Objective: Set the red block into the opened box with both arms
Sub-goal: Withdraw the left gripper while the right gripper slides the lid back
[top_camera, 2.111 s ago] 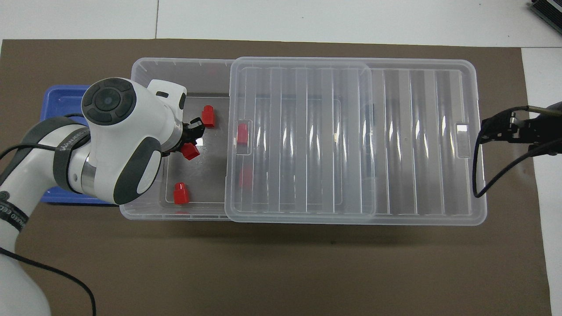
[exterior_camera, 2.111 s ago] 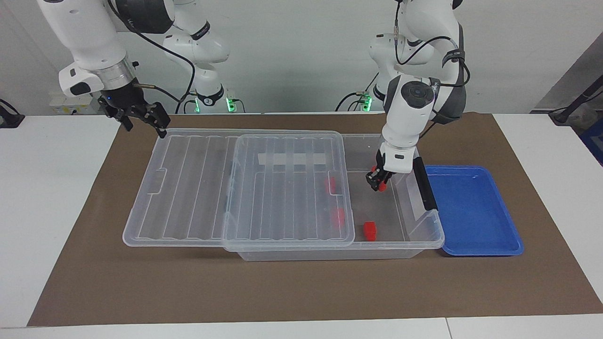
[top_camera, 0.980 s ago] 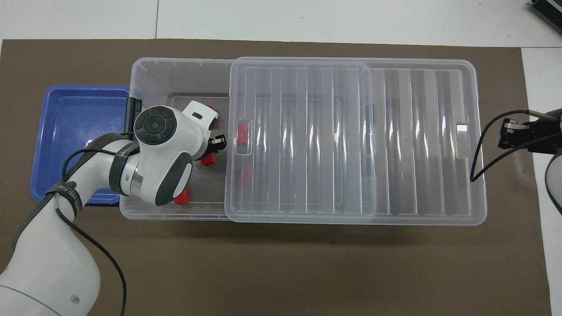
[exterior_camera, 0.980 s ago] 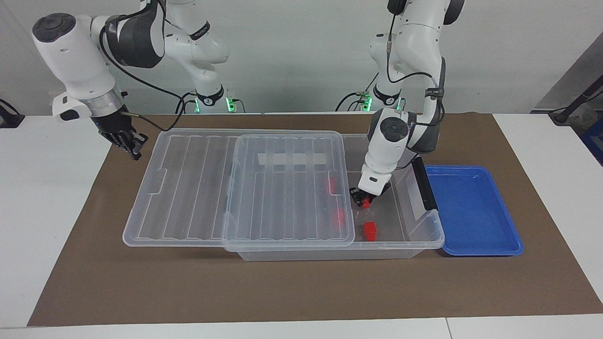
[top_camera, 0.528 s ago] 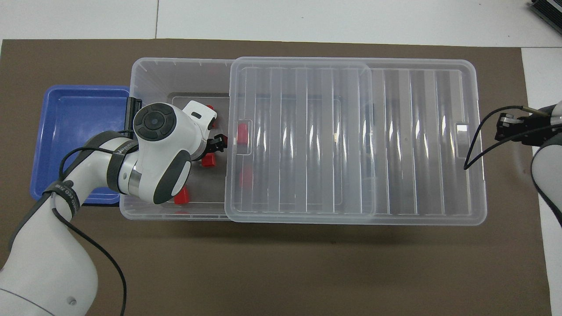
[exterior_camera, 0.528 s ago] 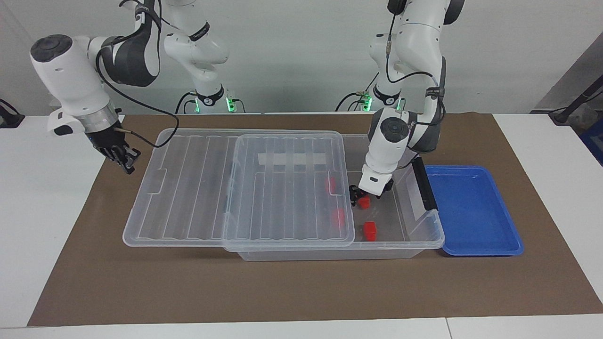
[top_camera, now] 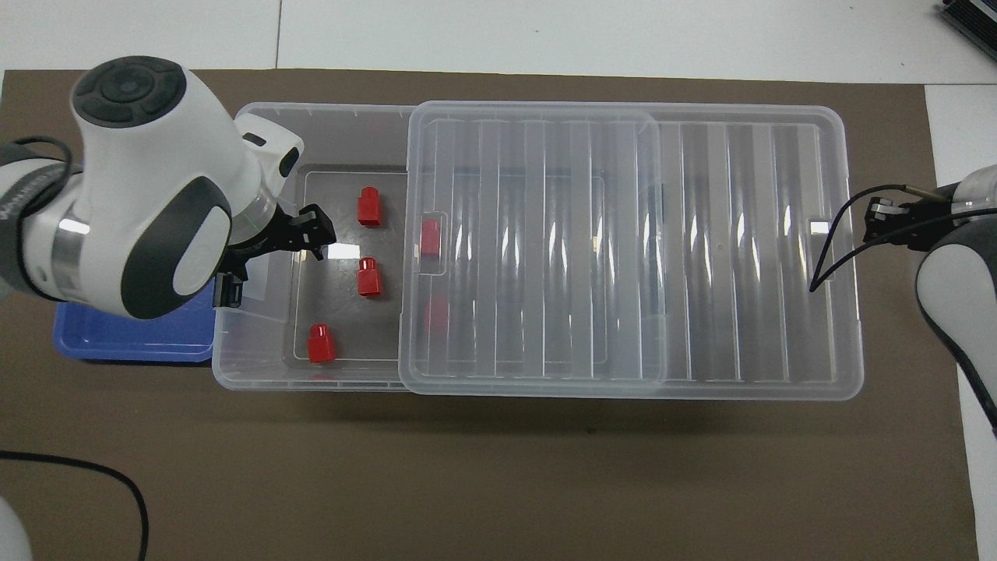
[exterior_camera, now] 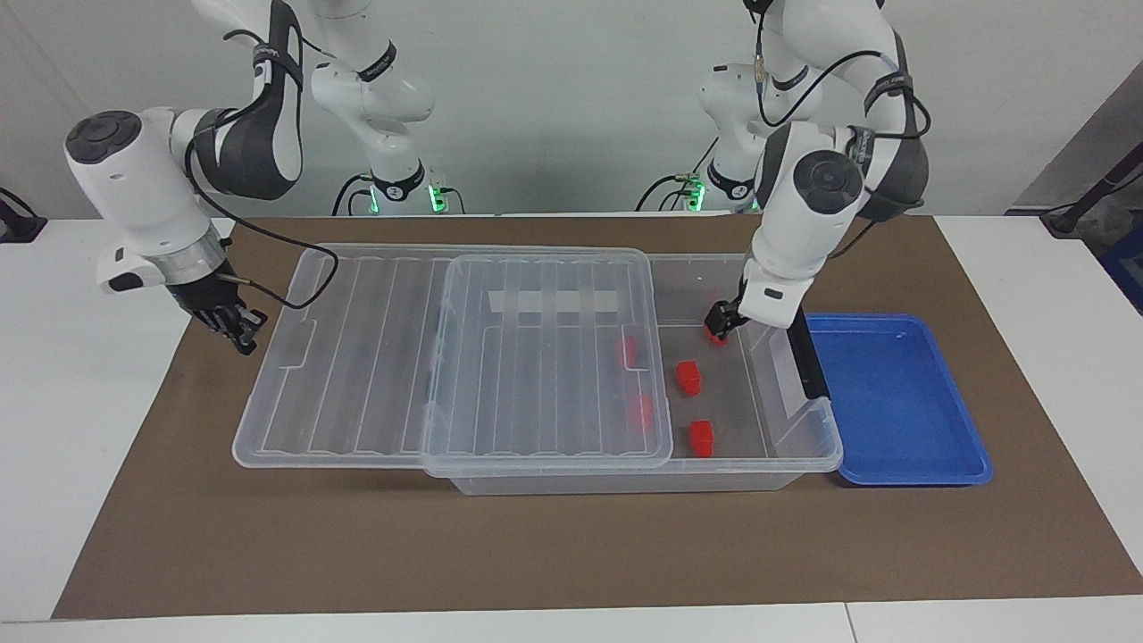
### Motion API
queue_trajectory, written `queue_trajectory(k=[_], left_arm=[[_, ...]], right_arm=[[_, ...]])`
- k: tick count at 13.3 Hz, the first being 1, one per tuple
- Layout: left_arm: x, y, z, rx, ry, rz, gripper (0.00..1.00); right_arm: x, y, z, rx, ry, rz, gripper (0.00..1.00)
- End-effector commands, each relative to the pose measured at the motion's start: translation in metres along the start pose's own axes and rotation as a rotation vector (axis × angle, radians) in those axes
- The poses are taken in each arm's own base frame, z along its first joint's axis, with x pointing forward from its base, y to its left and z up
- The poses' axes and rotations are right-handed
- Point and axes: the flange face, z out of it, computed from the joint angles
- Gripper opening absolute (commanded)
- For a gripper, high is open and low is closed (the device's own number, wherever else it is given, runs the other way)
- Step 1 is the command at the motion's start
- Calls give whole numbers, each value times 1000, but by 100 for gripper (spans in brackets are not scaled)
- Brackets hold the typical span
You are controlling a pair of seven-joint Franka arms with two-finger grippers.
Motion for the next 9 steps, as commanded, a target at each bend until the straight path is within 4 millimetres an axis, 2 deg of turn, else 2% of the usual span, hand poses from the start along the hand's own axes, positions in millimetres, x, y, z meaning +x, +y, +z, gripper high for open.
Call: queue_trajectory(k=[1, 3, 4, 5, 9], left_arm=[[0, -60, -46, 46, -32, 99, 100], [-14, -128, -95, 17, 21, 151, 100], [-17, -155, -104, 11, 27, 184, 100], [-14, -167, -104, 6, 29, 213, 100], [-19, -167, -99, 5, 30, 212, 100]], right_arm=[[0, -17, 6, 17, 17, -42, 0], [-9, -47, 7, 24, 18, -88, 0], [-13, -60, 7, 27, 16, -108, 0], [-19, -76, 7, 30, 14, -134, 0], [-42, -119, 11, 32, -6, -162, 0]])
